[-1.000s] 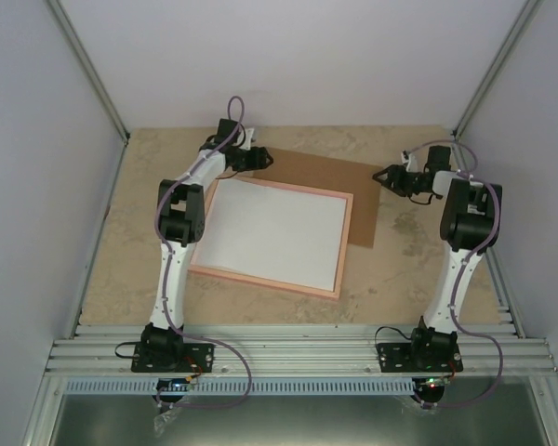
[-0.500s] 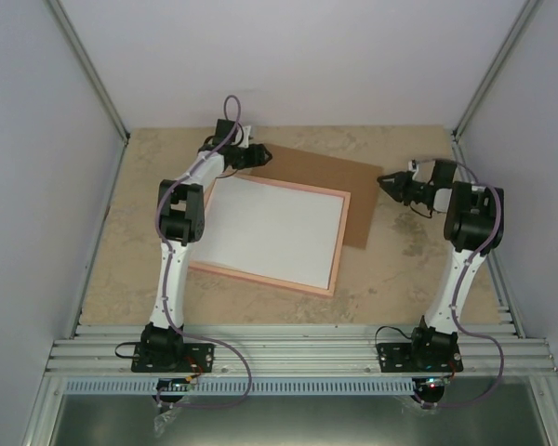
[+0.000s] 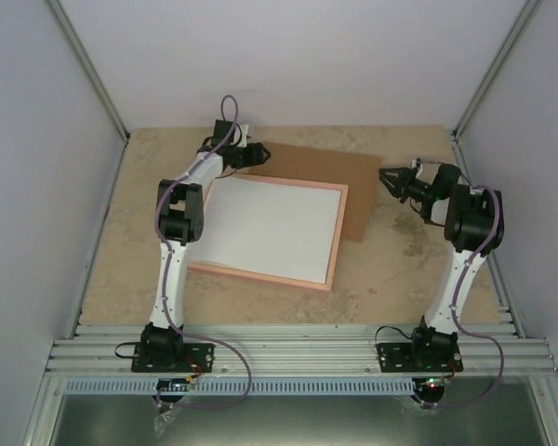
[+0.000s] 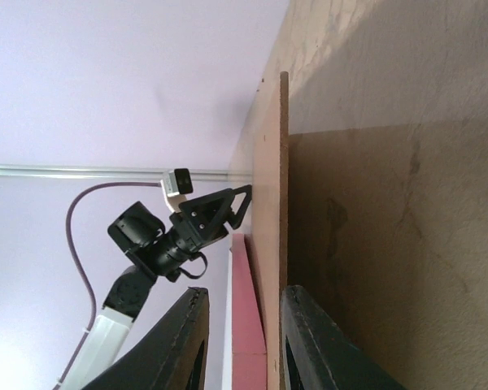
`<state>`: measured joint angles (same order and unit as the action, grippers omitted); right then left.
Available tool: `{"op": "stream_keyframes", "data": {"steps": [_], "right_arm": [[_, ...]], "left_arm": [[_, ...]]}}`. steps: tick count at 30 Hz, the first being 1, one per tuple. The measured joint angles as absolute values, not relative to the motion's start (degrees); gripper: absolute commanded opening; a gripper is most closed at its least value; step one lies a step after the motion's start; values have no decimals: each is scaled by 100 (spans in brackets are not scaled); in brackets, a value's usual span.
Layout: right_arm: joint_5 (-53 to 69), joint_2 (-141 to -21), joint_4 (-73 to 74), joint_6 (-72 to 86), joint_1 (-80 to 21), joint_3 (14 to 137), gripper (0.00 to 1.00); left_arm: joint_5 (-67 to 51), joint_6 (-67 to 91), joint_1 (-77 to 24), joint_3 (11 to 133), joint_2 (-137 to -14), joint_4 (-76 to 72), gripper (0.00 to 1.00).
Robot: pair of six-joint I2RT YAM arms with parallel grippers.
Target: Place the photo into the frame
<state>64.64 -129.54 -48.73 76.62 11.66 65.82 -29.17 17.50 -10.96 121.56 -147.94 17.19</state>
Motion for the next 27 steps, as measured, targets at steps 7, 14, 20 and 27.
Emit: {"op": "stream_keyframes", "data": {"steps": [7,14,20,27], "right_arm": [[6484,-12954,-4661,7959,1135,6420,33],[6215,-12982,-2353,6525,1048,6917,29],[6128,-13288,-456,4569,945,8034,16],[6274,-13229,-292,3518,937,7964,18]], "left_arm": [[-2912,1831,-1074,12140,-14820,1573,71],[-2902,1900,-1052,12097,-14838,1396,71],[-2794,1918,-1026,12092,-14855,1297,71],[-2700,1935,-1026,12097,-14877,1212,71]]}}
